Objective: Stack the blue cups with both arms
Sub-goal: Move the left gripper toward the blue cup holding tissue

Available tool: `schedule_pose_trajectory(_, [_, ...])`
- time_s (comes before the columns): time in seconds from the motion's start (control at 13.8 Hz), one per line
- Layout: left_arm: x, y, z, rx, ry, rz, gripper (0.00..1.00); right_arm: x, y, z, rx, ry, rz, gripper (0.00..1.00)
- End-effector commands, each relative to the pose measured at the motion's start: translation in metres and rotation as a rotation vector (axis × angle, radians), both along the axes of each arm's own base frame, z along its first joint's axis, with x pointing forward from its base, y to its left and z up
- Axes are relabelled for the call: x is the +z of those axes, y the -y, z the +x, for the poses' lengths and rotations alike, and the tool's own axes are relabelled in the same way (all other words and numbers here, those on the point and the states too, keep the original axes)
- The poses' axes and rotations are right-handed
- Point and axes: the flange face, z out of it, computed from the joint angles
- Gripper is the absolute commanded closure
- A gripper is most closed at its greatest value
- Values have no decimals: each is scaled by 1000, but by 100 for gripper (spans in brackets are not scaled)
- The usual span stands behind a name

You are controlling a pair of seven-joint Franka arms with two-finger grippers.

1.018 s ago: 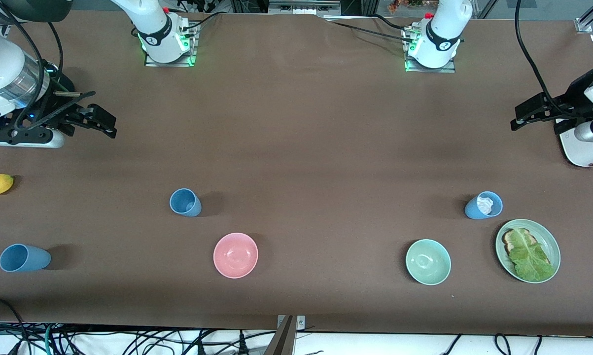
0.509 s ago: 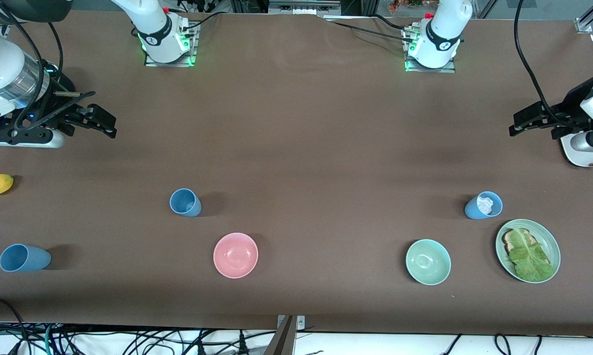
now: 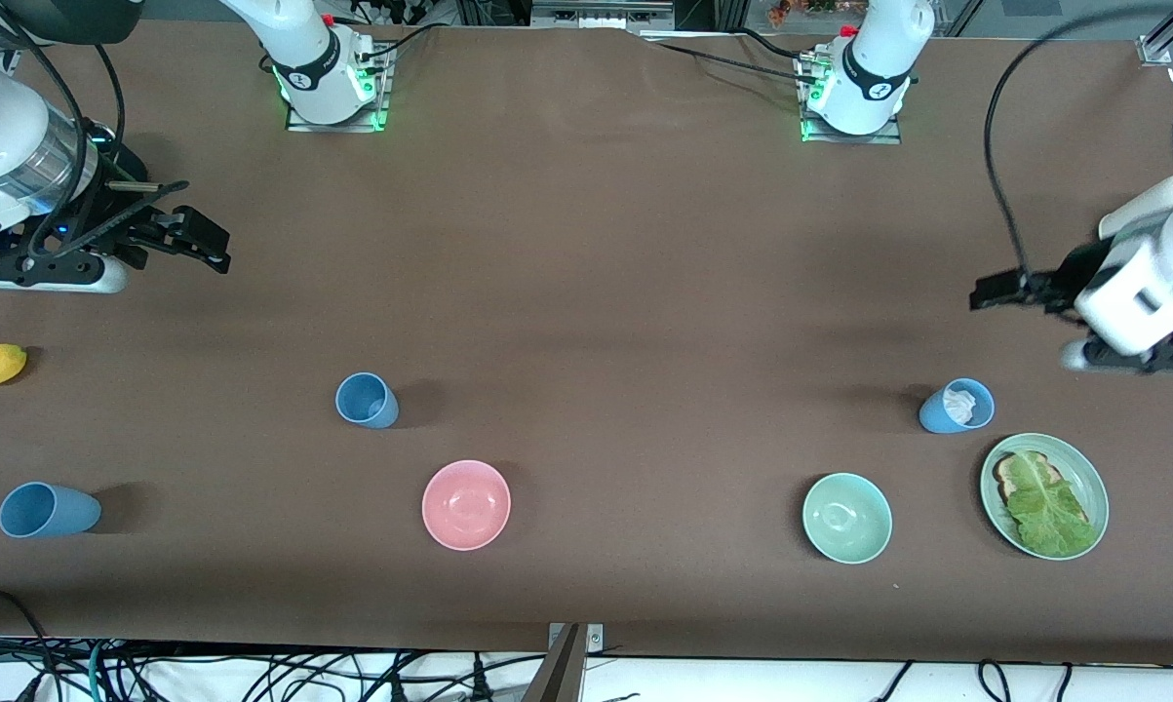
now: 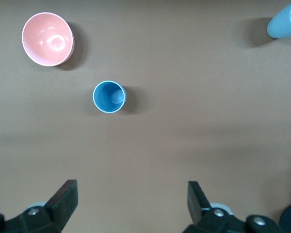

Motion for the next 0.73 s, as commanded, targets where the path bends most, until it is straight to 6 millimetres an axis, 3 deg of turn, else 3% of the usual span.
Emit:
schedule_pose_trajectory(0.0, [-3, -15, 14, 23, 47, 6, 0, 5, 3, -2, 6, 0, 7, 0])
schedule_pose_trajectory(0.29, [-3, -11, 16, -1, 71, 39, 0, 4, 3, -1, 6, -1, 9, 0])
schedule_pose_trajectory(0.51, [-20, -15, 23, -40, 96, 43, 0, 4, 3, -1, 6, -1, 6, 0])
schedule_pose_trajectory(0.58, [-26, -22, 26, -92, 123, 28, 0, 4, 1, -2, 11, 0, 0, 0])
schedule_pose_trajectory(0.65, [-36, -45, 28, -118, 137, 11, 0, 4, 1, -2, 12, 0, -2, 0])
